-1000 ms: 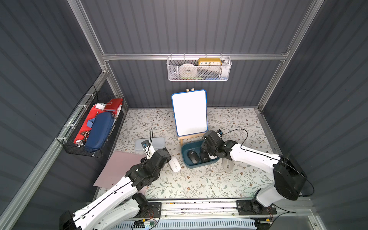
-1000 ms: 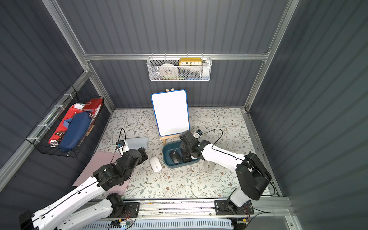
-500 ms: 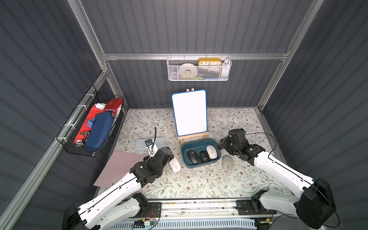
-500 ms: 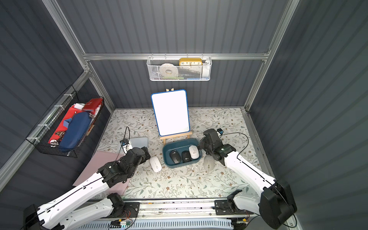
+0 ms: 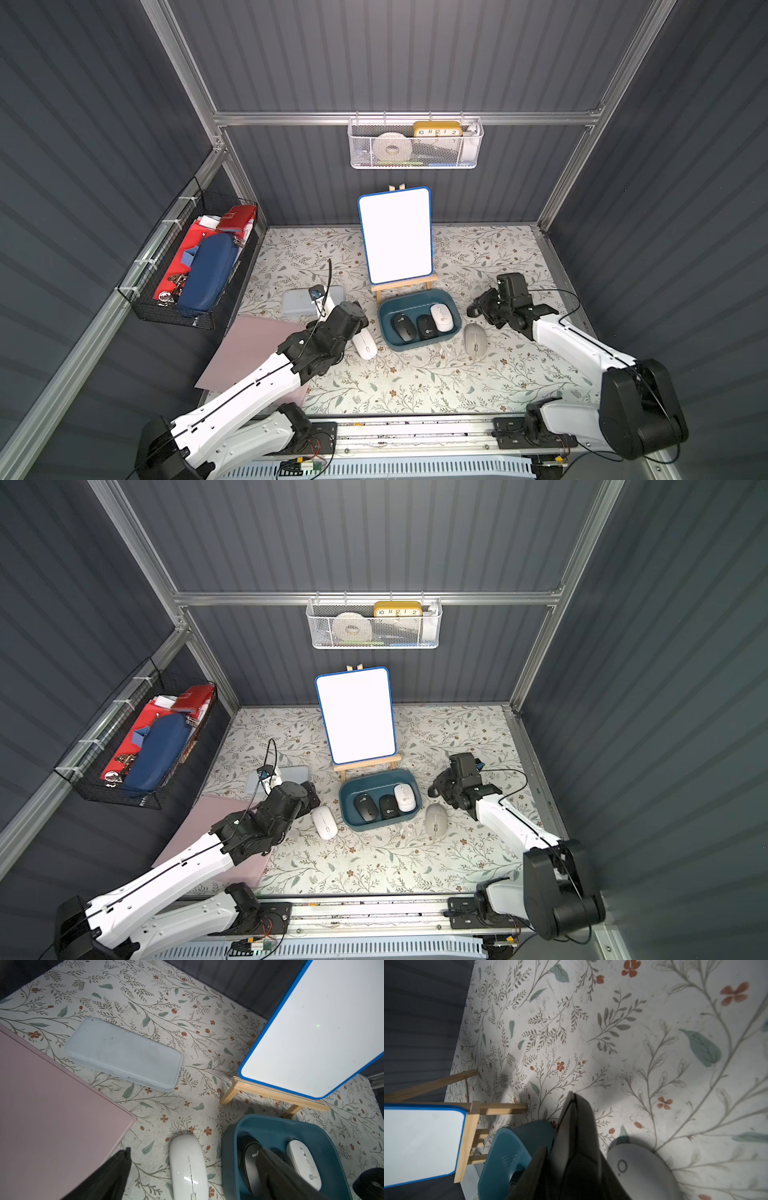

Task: Take out the mouse from the storage box
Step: Place the mouse at the center of the board.

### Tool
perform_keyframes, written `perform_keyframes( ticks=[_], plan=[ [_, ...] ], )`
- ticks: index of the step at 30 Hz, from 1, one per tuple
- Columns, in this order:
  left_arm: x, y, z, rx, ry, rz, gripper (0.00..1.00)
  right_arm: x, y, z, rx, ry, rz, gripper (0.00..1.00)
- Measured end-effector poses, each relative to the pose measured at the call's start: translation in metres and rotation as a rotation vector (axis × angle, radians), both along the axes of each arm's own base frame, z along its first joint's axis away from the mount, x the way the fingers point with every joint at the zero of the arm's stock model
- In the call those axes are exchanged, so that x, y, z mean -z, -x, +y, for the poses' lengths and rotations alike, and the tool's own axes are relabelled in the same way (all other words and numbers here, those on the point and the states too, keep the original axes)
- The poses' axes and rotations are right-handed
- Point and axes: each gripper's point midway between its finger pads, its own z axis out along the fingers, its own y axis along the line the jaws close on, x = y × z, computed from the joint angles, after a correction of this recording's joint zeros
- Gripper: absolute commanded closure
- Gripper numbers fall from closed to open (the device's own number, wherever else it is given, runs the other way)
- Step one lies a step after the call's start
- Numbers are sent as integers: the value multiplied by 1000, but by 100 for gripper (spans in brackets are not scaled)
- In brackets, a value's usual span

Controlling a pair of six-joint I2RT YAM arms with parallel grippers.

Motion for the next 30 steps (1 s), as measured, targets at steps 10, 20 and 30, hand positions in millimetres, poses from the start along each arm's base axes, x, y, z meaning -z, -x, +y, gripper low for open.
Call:
perform_keyframes(
  ticks=[10,20,30],
  plan=[
    [-5,-3,-7,19,32,-17,1,30,-19,3,-52,-51,17,71],
    [5,-7,-13,24,15,7,1,47,-31,8,-87,-92,11,66],
    [6,-8,-17,32,21,11,1,50,-35,11,-121,-113,-3,44]
  ],
)
